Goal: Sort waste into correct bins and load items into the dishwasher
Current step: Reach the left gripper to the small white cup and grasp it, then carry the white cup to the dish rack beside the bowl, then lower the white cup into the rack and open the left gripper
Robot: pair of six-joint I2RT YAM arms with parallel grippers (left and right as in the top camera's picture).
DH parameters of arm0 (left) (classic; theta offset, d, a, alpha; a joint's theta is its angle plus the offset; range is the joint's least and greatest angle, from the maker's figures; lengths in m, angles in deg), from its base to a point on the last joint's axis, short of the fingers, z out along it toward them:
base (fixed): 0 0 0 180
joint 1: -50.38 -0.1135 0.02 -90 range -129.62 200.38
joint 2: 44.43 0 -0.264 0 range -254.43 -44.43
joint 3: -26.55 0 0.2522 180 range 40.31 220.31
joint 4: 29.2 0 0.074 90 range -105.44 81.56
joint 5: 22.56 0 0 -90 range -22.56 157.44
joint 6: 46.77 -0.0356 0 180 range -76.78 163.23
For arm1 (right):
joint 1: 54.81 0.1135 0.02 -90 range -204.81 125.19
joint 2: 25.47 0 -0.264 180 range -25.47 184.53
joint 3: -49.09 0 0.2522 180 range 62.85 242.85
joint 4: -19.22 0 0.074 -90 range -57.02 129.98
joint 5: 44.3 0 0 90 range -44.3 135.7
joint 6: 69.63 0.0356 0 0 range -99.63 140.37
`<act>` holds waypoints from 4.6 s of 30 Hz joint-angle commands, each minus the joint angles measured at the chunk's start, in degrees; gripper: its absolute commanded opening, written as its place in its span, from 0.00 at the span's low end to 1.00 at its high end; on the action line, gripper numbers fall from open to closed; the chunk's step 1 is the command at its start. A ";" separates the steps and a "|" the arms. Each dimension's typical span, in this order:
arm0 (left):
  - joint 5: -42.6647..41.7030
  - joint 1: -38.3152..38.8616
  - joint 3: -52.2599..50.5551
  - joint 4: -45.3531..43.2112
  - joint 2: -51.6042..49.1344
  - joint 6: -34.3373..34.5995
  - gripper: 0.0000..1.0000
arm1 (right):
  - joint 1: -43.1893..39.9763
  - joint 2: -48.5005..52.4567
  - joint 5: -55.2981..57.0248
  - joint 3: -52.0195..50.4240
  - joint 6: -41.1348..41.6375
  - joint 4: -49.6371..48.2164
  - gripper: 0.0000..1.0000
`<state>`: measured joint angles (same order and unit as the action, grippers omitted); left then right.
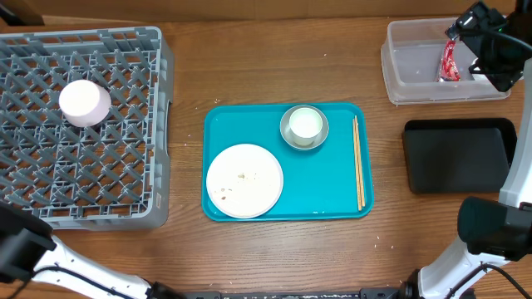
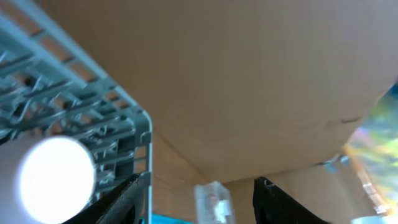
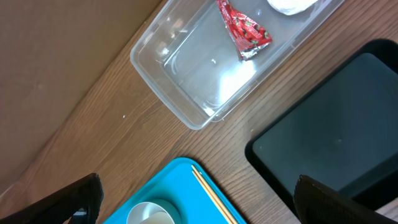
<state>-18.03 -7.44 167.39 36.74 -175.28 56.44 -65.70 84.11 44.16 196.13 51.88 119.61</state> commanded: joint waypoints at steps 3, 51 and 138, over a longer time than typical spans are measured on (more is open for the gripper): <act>7.52 7.13 0.42 0.09 10.21 0.11 0.57 | -0.11 -0.04 -0.02 0.50 0.24 -0.17 1.00; 90.05 99.80 0.55 13.38 -4.37 -14.91 0.04 | -0.11 -0.04 -0.04 0.50 0.24 -0.15 1.00; 13.18 6.36 -16.06 44.72 -8.90 -24.28 0.47 | -0.11 -0.04 -0.04 0.50 0.24 -0.15 1.00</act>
<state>-11.02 -0.78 149.32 81.59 -183.96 30.32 -65.70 84.11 44.18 196.13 51.85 119.58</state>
